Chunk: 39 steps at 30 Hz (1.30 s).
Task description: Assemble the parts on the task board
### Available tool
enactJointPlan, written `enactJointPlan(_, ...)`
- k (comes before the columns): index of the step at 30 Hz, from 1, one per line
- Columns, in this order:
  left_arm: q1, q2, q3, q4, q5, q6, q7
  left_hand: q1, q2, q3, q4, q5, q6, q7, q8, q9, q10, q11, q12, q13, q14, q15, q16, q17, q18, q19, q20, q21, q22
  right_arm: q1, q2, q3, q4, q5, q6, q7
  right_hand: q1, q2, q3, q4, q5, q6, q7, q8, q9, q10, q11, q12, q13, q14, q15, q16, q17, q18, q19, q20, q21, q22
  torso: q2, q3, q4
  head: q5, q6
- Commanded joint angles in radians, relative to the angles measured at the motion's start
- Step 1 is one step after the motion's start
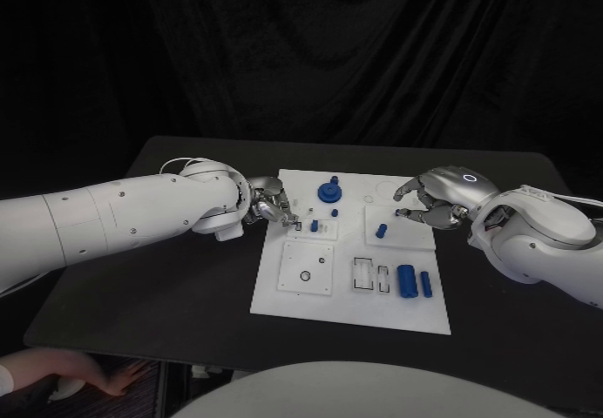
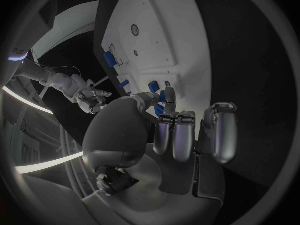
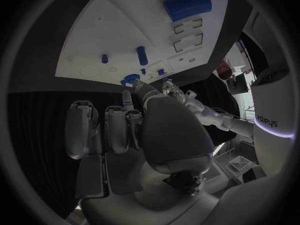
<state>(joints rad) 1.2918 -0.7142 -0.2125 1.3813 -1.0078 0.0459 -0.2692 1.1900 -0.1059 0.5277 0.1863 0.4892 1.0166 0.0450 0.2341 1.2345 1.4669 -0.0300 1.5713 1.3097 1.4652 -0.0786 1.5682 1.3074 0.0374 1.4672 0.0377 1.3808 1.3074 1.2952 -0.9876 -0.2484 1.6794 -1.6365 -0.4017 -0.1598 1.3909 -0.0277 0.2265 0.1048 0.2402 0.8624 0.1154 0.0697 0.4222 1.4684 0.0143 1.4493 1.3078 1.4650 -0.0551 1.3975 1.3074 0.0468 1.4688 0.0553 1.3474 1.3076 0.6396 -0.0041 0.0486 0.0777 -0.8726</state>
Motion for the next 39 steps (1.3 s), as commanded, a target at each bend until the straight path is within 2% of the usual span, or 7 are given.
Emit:
enactJointPlan(1,0.006,0.017,0.001,-0.015,0.083,0.116,-0.051,-0.004,0.006,0.014,-0.013,-0.001,0.004,-0.013,0.000,0.001,0.104,-0.006,0.000,0.261,0.106,-0.004,0.003,0.263,0.009,0.011,-0.008,-0.007,0.203,-0.002,0.000,0.000,-0.001,-0.001,0.008,-0.022,0.005,-0.004,0.004,0.000,0.004,0.009,0.000,-0.003,-0.001,-0.008,-0.001,-0.003,0.130,0.056,0.000,-0.006,0.018,0.006,0.014,-0.001,-0.005,0.193,0.000,0.0003,-0.0021,0.001,0.000)
enactJointPlan(4,0.009,0.037,0.001,-0.031,0.077,0.141,-0.076,-0.002,0.007,0.014,-0.017,-0.002,0.000,-0.013,-0.003,0.000,0.104,-0.006,0.000,0.261,0.106,-0.004,0.003,0.263,0.008,0.011,-0.008,-0.006,0.203,-0.002,0.001,0.000,-0.002,-0.001,0.008,-0.022,0.006,-0.004,0.005,0.000,0.005,0.009,0.000,-0.003,-0.002,-0.009,-0.001,-0.004,0.129,0.055,0.000,-0.008,0.016,0.006,0.013,-0.001,-0.007,0.192,0.000,0.0012,-0.0042,0.002,0.000)
enactJointPlan(9,0.012,0.064,0.001,-0.056,0.057,0.145,-0.086,-0.002,0.008,0.015,-0.019,-0.009,-0.003,-0.011,-0.006,-0.001,0.104,-0.005,0.000,0.261,0.106,-0.003,0.003,0.263,0.008,0.011,-0.008,-0.005,0.203,-0.002,0.003,0.000,-0.003,-0.001,0.009,-0.022,0.006,-0.004,0.005,0.000,0.005,0.009,0.000,-0.003,-0.002,-0.009,-0.001,-0.004,0.129,0.055,0.000,-0.008,0.016,0.006,0.013,-0.001,-0.007,0.192,0.002,-0.0012,-0.0015,-0.002,0.000)
enactJointPlan(19,0.013,0.092,0.001,-0.081,0.045,0.155,-0.108,-0.001,0.011,0.016,-0.023,-0.018,-0.006,-0.010,-0.010,-0.003,0.104,-0.004,0.000,0.261,0.106,-0.003,0.003,0.263,0.008,0.012,-0.007,-0.003,0.204,-0.002,0.006,0.000,-0.006,-0.001,0.012,-0.023,0.006,-0.004,0.005,0.000,0.005,0.009,0.000,-0.003,-0.002,-0.009,-0.001,-0.004,0.129,0.055,0.000,-0.008,0.016,0.006,0.013,-0.001,-0.007,0.192,0.002,-0.0015,-0.0007,-0.004,0.000)
enactJointPlan(28,0.013,0.107,0.001,-0.095,-0.009,0.155,-0.115,0.003,0.013,0.019,-0.027,-0.021,-0.007,-0.010,-0.012,-0.004,0.104,-0.004,0.000,0.261,0.106,-0.003,0.003,0.263,0.007,0.013,-0.007,-0.001,0.204,-0.002,0.008,0.000,-0.008,-0.001,0.017,-0.023,0.007,-0.004,0.006,-0.001,0.006,0.010,0.000,-0.003,-0.002,-0.010,-0.001,-0.005,0.127,0.055,0.000,-0.008,0.016,0.006,0.013,-0.001,-0.007,0.192,0.002,-0.0007,-0.0009,-0.004,0.000)
enactJointPlan(33,0.013,0.112,0.001,-0.103,-0.018,0.161,-0.120,0.005,0.014,0.020,-0.030,-0.021,-0.007,-0.010,-0.013,-0.004,0.104,-0.004,0.000,0.261,0.106,-0.003,0.003,0.263,0.008,0.012,-0.007,-0.002,0.204,-0.002,0.007,0.000,-0.007,-0.001,0.021,-0.025,0.007,-0.004,0.006,-0.001,0.006,0.010,0.000,-0.003,-0.002,-0.010,-0.001,-0.005,0.127,0.055,0.000,-0.008,0.016,0.006,0.013,-0.001,-0.007,0.192,0.001,-0.0010,0.0030,-0.009,0.000)
enactJointPlan(39,0.012,0.116,0.001,-0.108,-0.021,0.168,-0.125,0.007,0.014,0.022,-0.034,-0.022,-0.007,-0.010,-0.014,-0.005,0.104,-0.004,0.000,0.261,0.106,-0.003,0.003,0.263,0.007,0.013,-0.007,-0.001,0.204,-0.002,0.008,0.000,-0.008,-0.001,0.023,-0.024,0.007,-0.005,0.007,-0.001,0.006,0.010,0.000,-0.003,-0.003,-0.010,0.000,-0.005,0.127,0.055,0.000,-0.009,0.015,0.007,0.012,-0.001,-0.009,0.192,0.002,-0.0014,-0.0003,-0.005,0.000)
